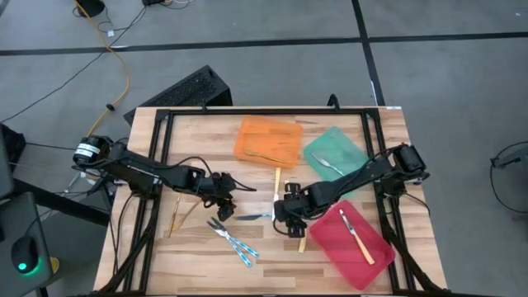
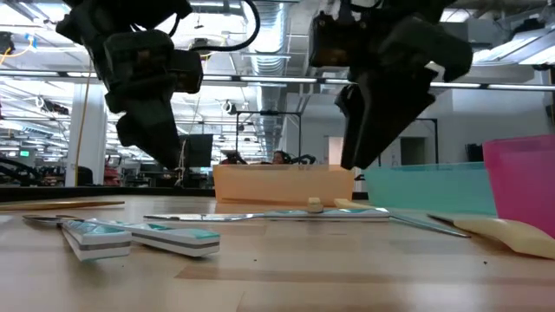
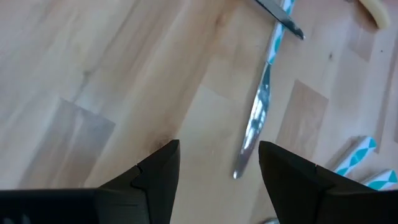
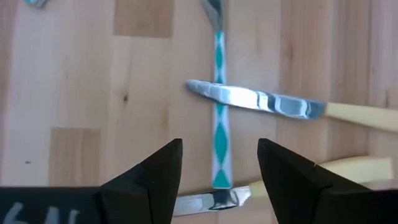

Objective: Sort silverware by color (type)
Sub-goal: Put the top white patterned knife into the blue bin

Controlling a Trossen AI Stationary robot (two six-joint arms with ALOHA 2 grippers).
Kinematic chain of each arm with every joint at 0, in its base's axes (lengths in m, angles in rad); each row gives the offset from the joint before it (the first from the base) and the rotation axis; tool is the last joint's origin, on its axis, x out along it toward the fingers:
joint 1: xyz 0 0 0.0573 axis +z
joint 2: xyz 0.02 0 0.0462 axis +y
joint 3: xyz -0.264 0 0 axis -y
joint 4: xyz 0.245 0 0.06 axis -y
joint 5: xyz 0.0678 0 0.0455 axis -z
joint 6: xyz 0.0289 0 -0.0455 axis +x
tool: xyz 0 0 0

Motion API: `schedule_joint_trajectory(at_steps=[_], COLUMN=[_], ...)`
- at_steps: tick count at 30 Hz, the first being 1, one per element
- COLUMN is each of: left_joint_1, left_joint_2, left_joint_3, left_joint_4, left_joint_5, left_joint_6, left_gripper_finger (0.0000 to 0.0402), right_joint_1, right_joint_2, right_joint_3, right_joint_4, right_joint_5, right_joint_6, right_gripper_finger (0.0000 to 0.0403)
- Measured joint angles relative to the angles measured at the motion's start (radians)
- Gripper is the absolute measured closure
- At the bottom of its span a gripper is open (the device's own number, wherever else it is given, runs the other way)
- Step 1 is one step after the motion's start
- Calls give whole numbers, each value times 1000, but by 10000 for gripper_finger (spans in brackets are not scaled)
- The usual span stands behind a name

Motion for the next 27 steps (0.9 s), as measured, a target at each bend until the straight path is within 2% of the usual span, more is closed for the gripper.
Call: schedule_joint_trajectory(at_steps=[7,13,21,27], left_joint_1=[-27,-27,-27,-27], left_joint_2=[0,0,0,0], left_joint_3=[0,0,0,0], left_joint_4=[-1,-1,-1,-1], left_joint_5=[-62,-71,-71,-105], left_joint_6=[-12,-35,-56,-56], left_gripper_finger=[201,201,201,201], right_joint_1=[-40,-38,-40,-35], right_joint_2=[0,0,0,0], right_joint_3=[0,-2,-98,-111], right_joint_4=[9,33,120,141], right_joint_5=[-24,-24,-31,-30], right_joint_6=[-25,-51,-48,-42], right_gripper_finger=[172,172,172,172])
